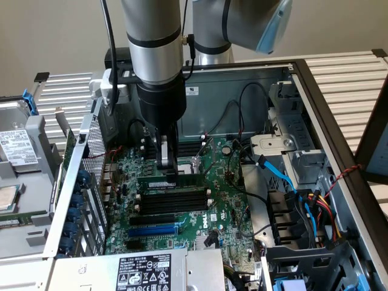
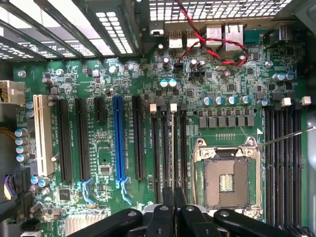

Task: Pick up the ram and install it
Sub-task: 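Insert the ram into the slot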

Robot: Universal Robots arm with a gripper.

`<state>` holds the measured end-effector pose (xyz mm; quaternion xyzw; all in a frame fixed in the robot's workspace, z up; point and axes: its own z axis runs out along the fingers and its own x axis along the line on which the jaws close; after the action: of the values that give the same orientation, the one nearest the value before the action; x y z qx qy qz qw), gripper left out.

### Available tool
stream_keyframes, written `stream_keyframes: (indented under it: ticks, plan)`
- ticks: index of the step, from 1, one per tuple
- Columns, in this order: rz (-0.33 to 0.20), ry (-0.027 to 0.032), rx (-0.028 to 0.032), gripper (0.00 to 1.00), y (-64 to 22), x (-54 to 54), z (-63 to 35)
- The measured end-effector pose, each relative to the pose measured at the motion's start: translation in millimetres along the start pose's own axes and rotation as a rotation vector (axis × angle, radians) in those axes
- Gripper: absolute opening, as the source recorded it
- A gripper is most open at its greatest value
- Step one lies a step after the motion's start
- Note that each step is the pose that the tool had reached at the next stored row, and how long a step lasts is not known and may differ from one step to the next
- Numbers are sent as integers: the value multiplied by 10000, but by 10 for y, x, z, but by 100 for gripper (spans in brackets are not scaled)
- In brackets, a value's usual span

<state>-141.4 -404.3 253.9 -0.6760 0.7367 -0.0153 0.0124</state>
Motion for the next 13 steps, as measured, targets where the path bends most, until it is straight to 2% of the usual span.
stream_keyframes:
  ticks: [3, 8, 13]
  plan:
    - [1, -1, 0, 12, -25, 65, 10]
    - [2, 0, -1, 12, -25, 65, 12]
    - [2, -1, -1, 12, -22, 65, 75]
